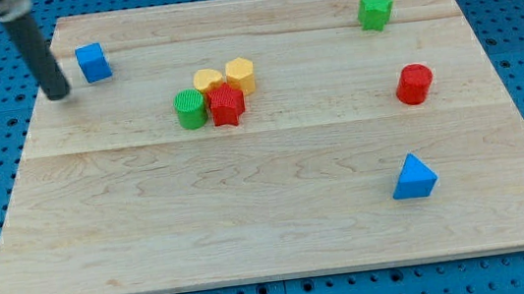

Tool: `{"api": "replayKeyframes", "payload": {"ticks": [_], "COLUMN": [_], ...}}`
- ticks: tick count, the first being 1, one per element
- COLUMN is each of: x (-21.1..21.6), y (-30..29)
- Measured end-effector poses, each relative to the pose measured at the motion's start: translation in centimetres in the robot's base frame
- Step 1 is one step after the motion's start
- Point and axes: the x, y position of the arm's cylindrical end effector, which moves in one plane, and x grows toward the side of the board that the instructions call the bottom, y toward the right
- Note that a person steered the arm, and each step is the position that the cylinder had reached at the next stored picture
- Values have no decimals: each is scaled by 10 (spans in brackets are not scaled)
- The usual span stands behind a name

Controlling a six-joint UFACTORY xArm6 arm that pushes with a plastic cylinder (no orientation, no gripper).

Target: Place the blue cube above the yellow heart

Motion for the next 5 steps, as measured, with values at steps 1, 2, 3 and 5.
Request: {"api": "replayKeyframes", "payload": {"ticks": [1, 2, 3, 5], "x": [-45, -1, -17, -35], "y": [27, 105, 108, 125]}}
